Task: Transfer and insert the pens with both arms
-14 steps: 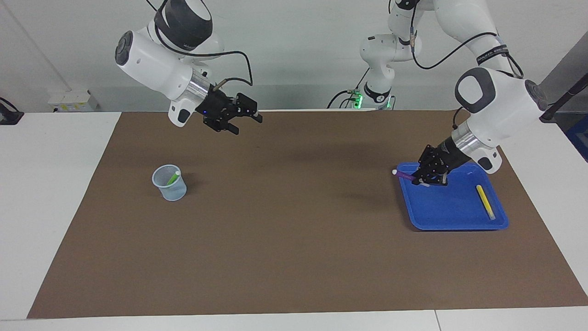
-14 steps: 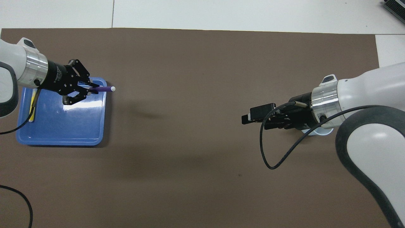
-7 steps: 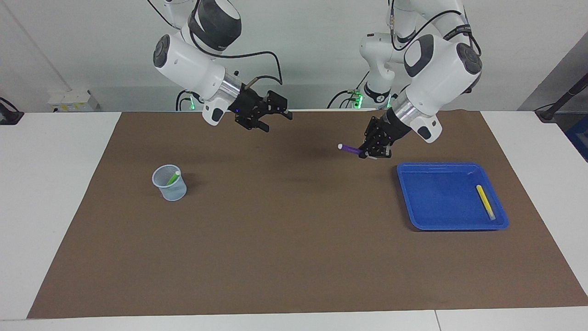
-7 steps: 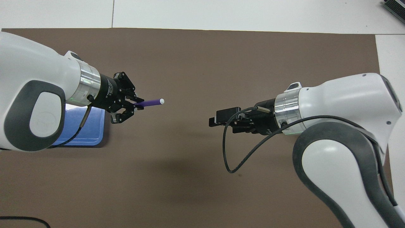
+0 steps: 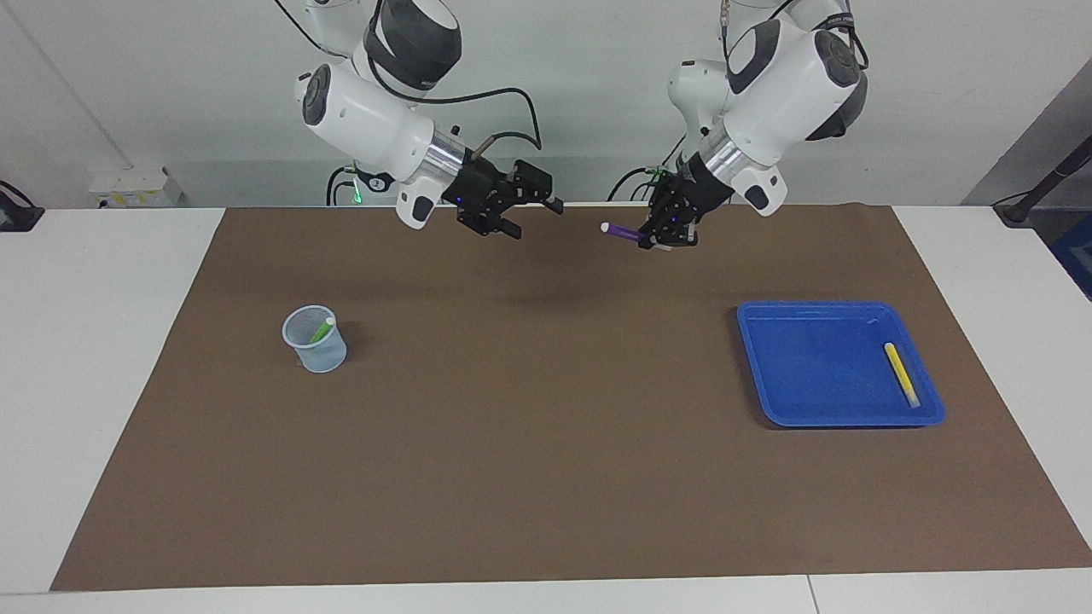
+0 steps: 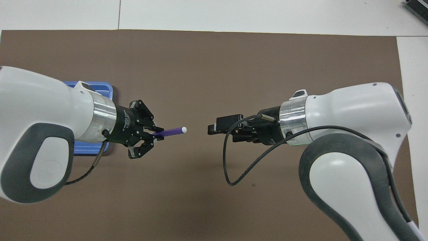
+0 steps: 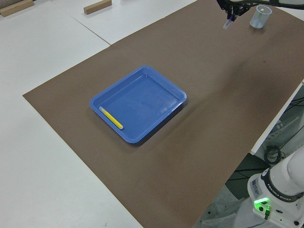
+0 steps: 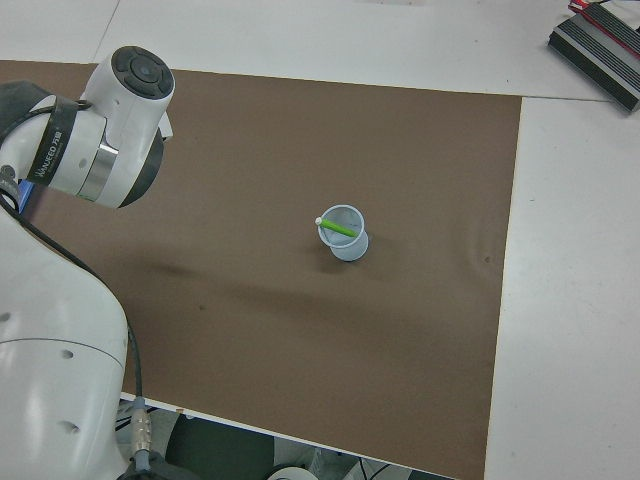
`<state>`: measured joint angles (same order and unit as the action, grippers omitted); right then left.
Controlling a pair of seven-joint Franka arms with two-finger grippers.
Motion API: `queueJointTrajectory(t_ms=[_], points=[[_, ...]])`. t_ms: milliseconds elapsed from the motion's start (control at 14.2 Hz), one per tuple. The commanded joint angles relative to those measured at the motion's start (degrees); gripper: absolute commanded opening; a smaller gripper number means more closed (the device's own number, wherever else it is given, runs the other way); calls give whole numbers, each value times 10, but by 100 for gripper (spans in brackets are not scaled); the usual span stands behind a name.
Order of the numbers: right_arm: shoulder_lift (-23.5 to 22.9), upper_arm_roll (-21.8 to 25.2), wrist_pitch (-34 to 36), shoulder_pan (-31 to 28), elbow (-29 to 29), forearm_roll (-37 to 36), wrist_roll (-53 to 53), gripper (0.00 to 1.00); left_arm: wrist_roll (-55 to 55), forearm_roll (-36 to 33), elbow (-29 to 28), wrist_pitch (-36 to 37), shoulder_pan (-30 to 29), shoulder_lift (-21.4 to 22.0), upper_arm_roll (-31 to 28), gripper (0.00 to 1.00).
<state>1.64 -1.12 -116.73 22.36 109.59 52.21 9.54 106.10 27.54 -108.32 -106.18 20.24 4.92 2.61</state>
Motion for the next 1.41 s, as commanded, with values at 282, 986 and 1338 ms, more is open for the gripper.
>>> queueJointTrajectory(t_ms=[282, 986, 1338], points=[[-1, 0, -23, 22, 5, 20, 10, 93, 27, 28, -22, -43, 47, 16, -10, 0], [-1, 0, -24, 26, 3, 20, 10, 56, 51, 29, -36, -90, 90, 19, -9, 0], [-1, 0, -21, 26, 4, 20, 11, 28, 53, 29, -35, -98, 93, 20, -8, 0]])
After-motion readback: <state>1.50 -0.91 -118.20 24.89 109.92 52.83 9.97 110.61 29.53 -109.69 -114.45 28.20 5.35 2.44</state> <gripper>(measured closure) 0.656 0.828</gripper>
